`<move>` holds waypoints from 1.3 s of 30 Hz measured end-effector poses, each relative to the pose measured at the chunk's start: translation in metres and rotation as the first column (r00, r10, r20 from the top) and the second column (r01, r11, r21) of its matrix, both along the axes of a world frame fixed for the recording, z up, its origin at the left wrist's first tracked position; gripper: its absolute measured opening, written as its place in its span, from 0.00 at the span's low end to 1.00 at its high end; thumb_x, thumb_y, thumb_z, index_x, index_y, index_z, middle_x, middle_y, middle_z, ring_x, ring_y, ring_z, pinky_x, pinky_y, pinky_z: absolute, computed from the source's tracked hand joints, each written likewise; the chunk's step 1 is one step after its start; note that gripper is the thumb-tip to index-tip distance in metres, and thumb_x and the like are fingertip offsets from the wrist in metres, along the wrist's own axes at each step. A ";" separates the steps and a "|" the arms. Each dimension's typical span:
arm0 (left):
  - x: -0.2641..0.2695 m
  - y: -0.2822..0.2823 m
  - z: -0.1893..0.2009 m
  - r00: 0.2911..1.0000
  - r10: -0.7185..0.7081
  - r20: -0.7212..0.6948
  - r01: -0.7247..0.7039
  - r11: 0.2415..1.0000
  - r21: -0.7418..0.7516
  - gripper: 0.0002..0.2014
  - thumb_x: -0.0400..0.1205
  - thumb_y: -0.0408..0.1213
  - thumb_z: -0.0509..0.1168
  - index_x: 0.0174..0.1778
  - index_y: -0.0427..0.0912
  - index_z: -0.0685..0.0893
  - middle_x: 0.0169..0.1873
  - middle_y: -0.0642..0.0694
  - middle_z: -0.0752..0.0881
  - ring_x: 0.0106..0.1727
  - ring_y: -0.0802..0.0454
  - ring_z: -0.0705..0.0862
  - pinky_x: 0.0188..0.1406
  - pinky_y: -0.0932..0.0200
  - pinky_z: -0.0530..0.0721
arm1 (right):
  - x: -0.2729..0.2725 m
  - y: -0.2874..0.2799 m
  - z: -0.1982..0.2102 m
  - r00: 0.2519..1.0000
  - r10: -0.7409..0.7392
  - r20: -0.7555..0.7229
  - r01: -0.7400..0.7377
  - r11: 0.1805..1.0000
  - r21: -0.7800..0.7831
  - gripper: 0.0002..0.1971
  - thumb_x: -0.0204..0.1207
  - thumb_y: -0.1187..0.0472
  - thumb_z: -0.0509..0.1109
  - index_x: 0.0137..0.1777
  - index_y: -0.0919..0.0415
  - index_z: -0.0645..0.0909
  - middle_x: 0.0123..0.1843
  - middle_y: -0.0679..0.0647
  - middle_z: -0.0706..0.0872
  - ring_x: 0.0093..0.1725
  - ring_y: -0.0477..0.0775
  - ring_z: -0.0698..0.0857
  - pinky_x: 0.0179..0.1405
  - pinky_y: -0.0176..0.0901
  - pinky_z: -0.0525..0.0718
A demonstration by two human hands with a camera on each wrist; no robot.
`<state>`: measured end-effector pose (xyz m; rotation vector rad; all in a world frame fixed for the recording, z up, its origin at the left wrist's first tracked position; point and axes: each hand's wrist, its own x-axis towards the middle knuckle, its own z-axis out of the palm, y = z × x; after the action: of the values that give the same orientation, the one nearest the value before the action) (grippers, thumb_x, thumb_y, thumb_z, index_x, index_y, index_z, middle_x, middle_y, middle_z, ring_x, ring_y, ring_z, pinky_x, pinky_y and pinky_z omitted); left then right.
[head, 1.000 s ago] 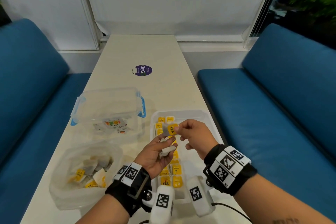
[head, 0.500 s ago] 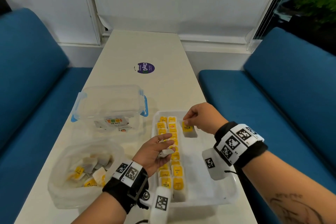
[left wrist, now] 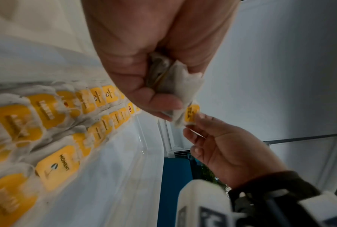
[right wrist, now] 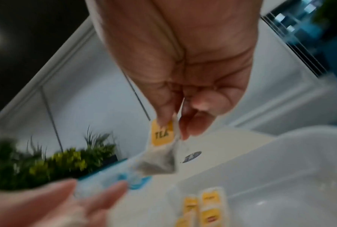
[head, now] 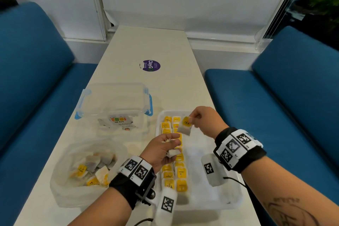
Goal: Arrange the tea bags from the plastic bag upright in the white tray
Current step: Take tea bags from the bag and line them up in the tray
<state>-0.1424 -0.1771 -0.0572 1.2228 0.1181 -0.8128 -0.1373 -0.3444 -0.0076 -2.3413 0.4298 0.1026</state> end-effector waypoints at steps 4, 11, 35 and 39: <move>0.001 0.004 -0.005 0.997 0.030 -0.067 -0.030 1.000 0.002 0.07 0.80 0.28 0.66 0.51 0.41 0.82 0.39 0.46 0.84 0.26 0.58 0.86 0.19 0.68 0.79 | 0.010 -0.015 -0.014 0.998 -0.058 0.038 0.061 0.993 -0.104 0.09 0.81 0.63 0.61 0.38 0.53 0.71 0.45 0.56 0.83 0.46 0.60 0.84 0.40 0.47 0.78; 0.003 0.010 -0.012 0.990 0.070 -0.120 -0.067 0.997 0.029 0.07 0.79 0.28 0.65 0.52 0.40 0.82 0.40 0.44 0.85 0.34 0.52 0.84 0.20 0.67 0.81 | 0.038 -0.025 -0.040 0.991 -0.019 -0.130 -0.018 0.960 -0.278 0.06 0.80 0.62 0.60 0.43 0.59 0.68 0.44 0.56 0.78 0.42 0.57 0.77 0.40 0.45 0.73; 0.005 0.014 -0.021 0.991 0.068 -0.119 -0.063 0.997 0.044 0.09 0.80 0.30 0.64 0.55 0.41 0.83 0.43 0.46 0.87 0.33 0.56 0.87 0.24 0.67 0.82 | 0.071 -0.034 -0.107 0.884 -0.441 -0.155 0.465 0.862 0.200 0.17 0.73 0.68 0.71 0.26 0.51 0.77 0.42 0.58 0.86 0.45 0.57 0.84 0.59 0.51 0.85; 0.005 0.015 -0.019 0.987 0.059 -0.147 -0.062 0.998 -0.016 0.10 0.80 0.28 0.63 0.56 0.39 0.82 0.44 0.44 0.87 0.34 0.55 0.89 0.26 0.64 0.85 | 0.075 -0.034 -0.107 0.888 -0.424 -0.177 0.454 0.868 0.202 0.10 0.72 0.65 0.74 0.32 0.54 0.81 0.43 0.58 0.86 0.43 0.57 0.83 0.56 0.48 0.84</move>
<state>-0.1374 -0.1625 -0.0761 1.1346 0.2650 -0.8488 -0.0625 -0.3781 -0.1144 -1.9530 0.9532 0.0794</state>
